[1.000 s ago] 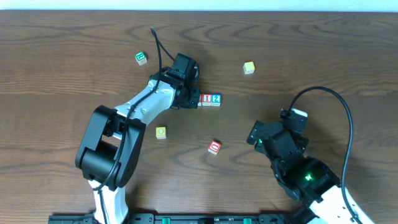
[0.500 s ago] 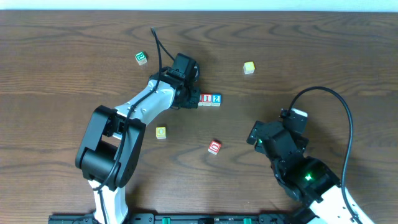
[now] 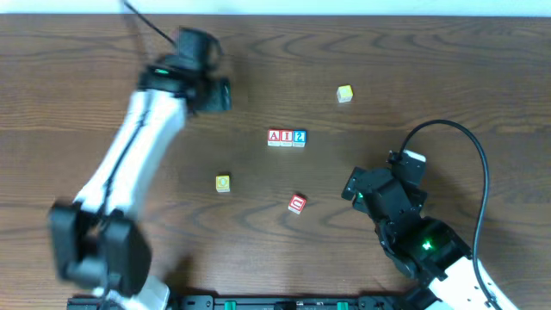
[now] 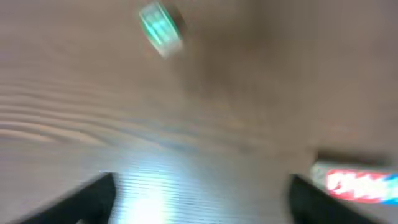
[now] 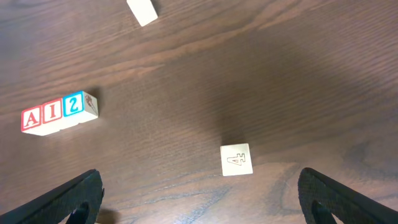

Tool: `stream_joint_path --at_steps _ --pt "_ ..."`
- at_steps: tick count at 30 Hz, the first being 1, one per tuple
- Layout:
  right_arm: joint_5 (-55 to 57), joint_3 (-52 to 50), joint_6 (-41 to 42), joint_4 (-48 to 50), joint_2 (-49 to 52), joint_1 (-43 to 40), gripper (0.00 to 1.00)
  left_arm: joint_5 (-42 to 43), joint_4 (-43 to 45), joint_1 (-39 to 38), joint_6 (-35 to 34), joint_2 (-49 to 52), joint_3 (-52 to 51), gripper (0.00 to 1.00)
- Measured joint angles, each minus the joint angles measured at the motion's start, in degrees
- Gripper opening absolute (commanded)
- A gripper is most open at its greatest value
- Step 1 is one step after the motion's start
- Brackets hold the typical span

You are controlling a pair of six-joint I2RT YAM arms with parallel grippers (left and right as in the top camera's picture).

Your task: Spell out Ai2

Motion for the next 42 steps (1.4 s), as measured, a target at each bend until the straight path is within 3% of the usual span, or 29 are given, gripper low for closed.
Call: stream_joint_path --at_steps 6,11,16,21,25,34,42 --pt "0.0 0.0 0.0 0.0 0.0 0.0 0.99 -1.6 -0.37 3.78 0.37 -13.77 4.42 0.95" --pt "0.0 0.0 0.0 -0.04 0.0 0.0 0.99 -7.04 -3.15 3.87 4.68 -16.04 4.39 0.95" --pt "0.0 0.0 0.0 0.02 0.0 0.0 0.99 -13.11 -12.66 3.91 7.63 -18.34 4.22 0.95" --pt "0.0 0.0 0.0 -0.02 0.0 0.0 0.99 -14.99 -20.81 3.96 5.16 -25.66 4.04 0.95" --pt "0.0 0.0 0.0 0.0 0.0 0.0 0.99 -15.3 -22.1 4.35 3.39 -33.0 1.53 0.95" --pt "0.0 -0.04 0.0 0.0 0.0 0.0 0.99 -12.98 -9.94 10.29 2.6 -52.22 -25.38 0.95" --pt "0.02 -0.07 0.0 0.0 0.0 0.0 0.99 -8.96 0.22 12.11 2.6 -77.0 -52.46 0.95"
